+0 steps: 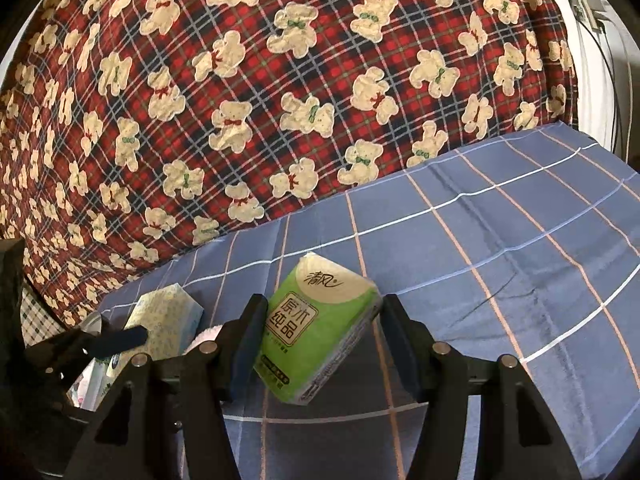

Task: Organize soft objects
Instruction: 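Grasp the pink fluffy ball with the left gripper while the right holds the tissue pack, then carry the pink ball and green tissue pack over the metal tin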

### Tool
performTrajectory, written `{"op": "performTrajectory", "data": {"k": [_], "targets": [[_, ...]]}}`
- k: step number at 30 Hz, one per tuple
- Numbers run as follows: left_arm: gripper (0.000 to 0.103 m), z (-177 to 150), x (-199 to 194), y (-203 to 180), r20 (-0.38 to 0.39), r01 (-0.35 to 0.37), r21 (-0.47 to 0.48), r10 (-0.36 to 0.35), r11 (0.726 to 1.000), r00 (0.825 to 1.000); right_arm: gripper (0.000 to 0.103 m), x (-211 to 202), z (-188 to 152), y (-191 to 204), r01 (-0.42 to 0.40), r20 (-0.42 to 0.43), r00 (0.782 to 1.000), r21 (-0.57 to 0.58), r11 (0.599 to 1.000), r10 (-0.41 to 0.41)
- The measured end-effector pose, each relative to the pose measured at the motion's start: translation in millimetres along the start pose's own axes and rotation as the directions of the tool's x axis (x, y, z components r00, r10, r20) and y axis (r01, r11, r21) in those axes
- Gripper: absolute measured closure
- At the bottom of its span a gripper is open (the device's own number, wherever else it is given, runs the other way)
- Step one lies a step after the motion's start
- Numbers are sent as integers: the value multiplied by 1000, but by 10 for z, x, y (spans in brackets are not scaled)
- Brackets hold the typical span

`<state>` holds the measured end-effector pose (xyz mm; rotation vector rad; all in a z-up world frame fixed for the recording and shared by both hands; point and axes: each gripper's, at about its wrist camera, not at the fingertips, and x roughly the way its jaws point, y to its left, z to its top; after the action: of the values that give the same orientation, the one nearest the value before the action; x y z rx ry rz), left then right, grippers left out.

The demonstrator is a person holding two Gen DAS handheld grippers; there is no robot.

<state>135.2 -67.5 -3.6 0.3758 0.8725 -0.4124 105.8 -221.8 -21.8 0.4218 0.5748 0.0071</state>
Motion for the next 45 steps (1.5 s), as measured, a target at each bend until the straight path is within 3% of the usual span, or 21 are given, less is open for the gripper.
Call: {"op": "performTrajectory", "data": {"k": [2, 8, 11, 14, 16, 23, 25, 31, 34, 41, 45], "targets": [[11, 22, 36, -29, 0, -44, 15, 44, 999, 999, 42, -10, 12, -32, 1, 4, 1000, 14, 1000, -1], [14, 47, 432, -20, -143, -58, -24, 54, 998, 988, 42, -12, 27, -67, -6, 2, 1000, 35, 999, 6], [15, 34, 546, 25, -200, 7, -91, -25, 996, 980, 42, -11, 33, -66, -12, -1, 1000, 37, 999, 12], [27, 26, 577, 17, -213, 1, -92, -21, 996, 977, 42, 16, 17, -49, -15, -15, 1000, 32, 999, 16], [41, 32, 588, 17, -216, -18, -81, 0, 997, 976, 42, 41, 2, -41, -14, -28, 999, 30, 999, 15], [63, 49, 601, 104, -225, -33, -95, 11, 995, 974, 42, 98, -40, 2, 5, -56, 998, 3, 1000, -5], [73, 70, 589, 123, -219, -26, -106, 2, 994, 976, 42, 91, -32, -6, 12, -52, 999, 2, 1000, -12], [85, 62, 508, 71, -176, -18, -98, 1, 995, 984, 42, 76, -12, -24, 28, -44, 999, 3, 1000, -27], [87, 43, 470, 58, -156, -11, -112, -6, 994, 988, 42, 68, -4, -35, 28, -39, 999, 9, 1000, -27], [87, 26, 116, 15, -41, 120, -196, -131, 973, 991, 42, 31, 6, -26, 32, -16, 999, 7, 999, -32], [87, -80, -124, -120, 46, 121, -187, -114, 975, 992, 42, 25, -11, -30, 60, -3, 998, -7, 998, -60]]}}
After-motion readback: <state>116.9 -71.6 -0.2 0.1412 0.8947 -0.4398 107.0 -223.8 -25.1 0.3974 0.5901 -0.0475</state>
